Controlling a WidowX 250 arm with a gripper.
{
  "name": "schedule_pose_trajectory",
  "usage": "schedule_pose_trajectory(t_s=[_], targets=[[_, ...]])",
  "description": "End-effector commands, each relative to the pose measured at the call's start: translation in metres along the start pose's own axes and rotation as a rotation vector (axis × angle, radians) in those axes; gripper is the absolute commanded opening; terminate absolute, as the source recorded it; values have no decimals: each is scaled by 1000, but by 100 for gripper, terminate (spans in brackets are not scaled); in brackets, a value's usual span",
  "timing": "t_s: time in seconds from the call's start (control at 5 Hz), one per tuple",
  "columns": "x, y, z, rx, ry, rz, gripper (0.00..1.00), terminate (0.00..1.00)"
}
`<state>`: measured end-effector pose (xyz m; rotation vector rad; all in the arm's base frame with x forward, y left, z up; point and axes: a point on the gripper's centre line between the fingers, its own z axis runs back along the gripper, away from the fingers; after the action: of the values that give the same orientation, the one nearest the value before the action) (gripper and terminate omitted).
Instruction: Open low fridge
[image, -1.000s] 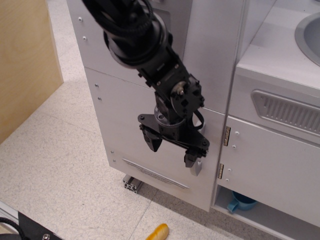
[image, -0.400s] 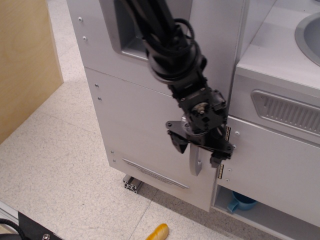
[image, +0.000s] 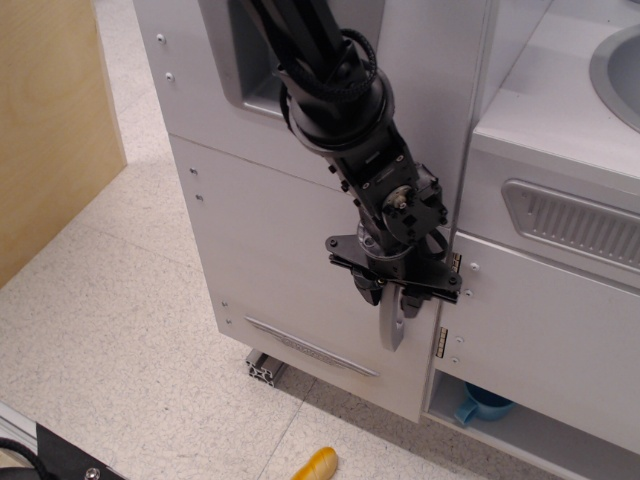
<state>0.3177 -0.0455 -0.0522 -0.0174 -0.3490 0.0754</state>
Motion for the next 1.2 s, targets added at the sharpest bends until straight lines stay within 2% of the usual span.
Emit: schedule_pose_trajectory(t_s=[0.0, 0.4, 0.6, 0.8, 1.0], targets=[[-3, -2, 16, -13, -40, -20, 0, 0], [-32, 20, 41, -11, -2, -92, 0, 0], [-36, 32, 63, -8, 64, -101, 100, 0], [-25, 37, 88, -29, 124, -94, 100, 0], [-12, 17, 104, -90, 112, -134, 100, 0]])
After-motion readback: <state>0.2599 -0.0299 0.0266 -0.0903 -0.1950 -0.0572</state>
